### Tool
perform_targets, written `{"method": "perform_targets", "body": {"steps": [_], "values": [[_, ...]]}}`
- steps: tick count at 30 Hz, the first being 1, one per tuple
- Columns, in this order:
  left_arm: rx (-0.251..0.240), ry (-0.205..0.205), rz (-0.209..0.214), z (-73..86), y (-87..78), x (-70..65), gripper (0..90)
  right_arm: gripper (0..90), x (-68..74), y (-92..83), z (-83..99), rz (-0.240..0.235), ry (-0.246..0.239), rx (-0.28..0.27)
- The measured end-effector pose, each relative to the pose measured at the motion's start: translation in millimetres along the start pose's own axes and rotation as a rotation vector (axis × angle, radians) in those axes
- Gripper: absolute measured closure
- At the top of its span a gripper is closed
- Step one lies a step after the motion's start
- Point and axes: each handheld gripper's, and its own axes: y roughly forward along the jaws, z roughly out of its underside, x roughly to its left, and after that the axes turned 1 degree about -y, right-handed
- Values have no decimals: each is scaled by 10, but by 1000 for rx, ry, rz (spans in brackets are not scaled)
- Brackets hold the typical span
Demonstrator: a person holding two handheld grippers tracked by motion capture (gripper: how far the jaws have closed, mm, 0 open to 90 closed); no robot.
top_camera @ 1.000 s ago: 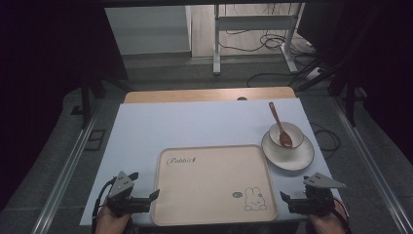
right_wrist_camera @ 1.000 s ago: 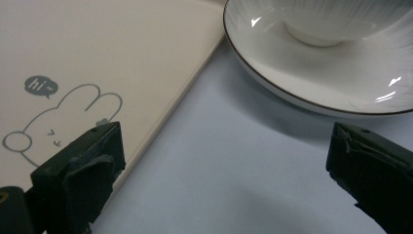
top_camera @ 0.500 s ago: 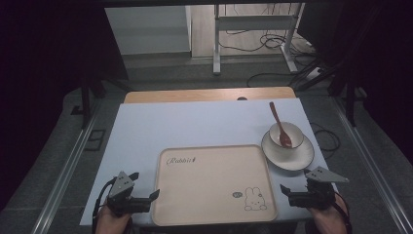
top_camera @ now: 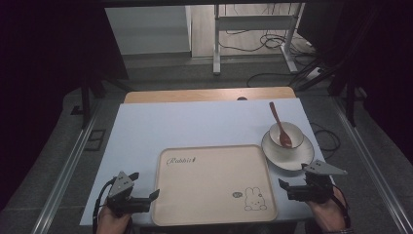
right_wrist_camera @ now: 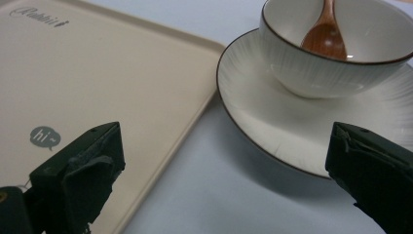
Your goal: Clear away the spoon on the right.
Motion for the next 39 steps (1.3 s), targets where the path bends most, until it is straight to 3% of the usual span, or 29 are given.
{"method": "perform_targets", "body": {"steps": [20,39], "values": [[-3,3,-8,2,-5,-8,44,23,-155,60,-240,-6,6,6],[-6,-1,-10,4,-9,-6,46,34,-278,219,-594,-27,9,10]]}}
